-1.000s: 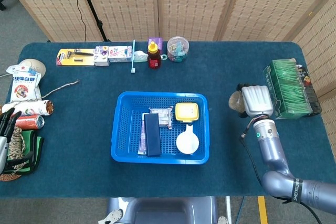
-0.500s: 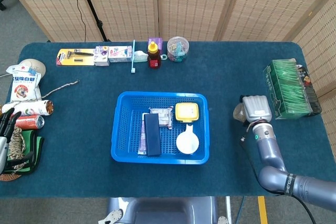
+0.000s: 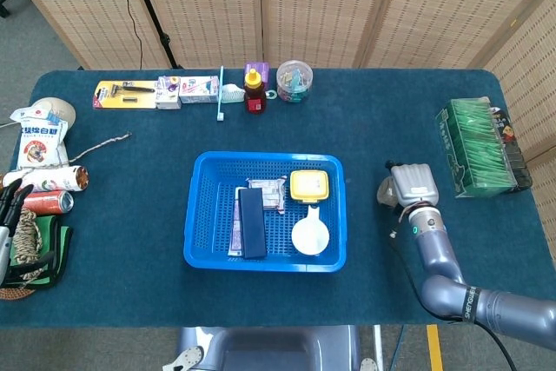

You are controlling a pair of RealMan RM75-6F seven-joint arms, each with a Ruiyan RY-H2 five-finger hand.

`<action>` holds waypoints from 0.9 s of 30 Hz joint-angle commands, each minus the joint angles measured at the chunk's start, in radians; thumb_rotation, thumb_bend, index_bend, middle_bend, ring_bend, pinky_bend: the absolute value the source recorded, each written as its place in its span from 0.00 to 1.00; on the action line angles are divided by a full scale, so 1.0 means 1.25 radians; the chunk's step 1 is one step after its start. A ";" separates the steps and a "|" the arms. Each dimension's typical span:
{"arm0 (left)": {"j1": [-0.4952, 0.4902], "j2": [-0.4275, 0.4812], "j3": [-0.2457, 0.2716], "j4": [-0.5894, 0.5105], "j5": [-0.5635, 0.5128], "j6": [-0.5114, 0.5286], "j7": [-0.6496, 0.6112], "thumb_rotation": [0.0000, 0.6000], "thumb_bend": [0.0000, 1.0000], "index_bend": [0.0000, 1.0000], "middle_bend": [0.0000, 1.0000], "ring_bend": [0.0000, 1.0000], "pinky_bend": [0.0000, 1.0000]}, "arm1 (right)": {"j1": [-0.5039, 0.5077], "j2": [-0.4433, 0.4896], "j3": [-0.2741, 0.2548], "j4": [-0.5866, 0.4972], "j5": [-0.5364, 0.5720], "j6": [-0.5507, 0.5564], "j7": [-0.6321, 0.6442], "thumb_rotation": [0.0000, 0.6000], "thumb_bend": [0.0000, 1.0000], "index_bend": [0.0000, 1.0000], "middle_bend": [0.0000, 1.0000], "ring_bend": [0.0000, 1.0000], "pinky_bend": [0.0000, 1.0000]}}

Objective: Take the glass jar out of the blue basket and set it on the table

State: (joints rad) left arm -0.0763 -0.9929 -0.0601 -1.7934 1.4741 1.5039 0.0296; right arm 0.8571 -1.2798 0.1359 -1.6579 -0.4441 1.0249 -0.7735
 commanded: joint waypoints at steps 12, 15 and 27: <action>0.001 0.003 0.004 0.000 0.009 0.001 -0.007 1.00 0.02 0.00 0.00 0.00 0.00 | -0.013 0.069 -0.014 -0.082 -0.038 0.011 0.030 1.00 0.37 0.00 0.21 0.28 0.69; 0.003 0.004 0.006 0.001 0.015 0.005 -0.010 1.00 0.02 0.00 0.00 0.00 0.00 | -0.012 0.071 -0.016 -0.081 -0.037 0.005 0.038 1.00 0.37 0.00 0.18 0.22 0.67; 0.007 0.010 0.007 0.007 0.016 0.009 -0.031 1.00 0.02 0.00 0.00 0.00 0.00 | -0.041 0.165 -0.014 -0.190 -0.104 0.059 0.079 1.00 0.37 0.00 0.16 0.17 0.66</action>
State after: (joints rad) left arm -0.0676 -0.9811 -0.0516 -1.7849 1.4945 1.5150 -0.0084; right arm 0.8254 -1.1212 0.1142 -1.8438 -0.5351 1.0653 -0.6953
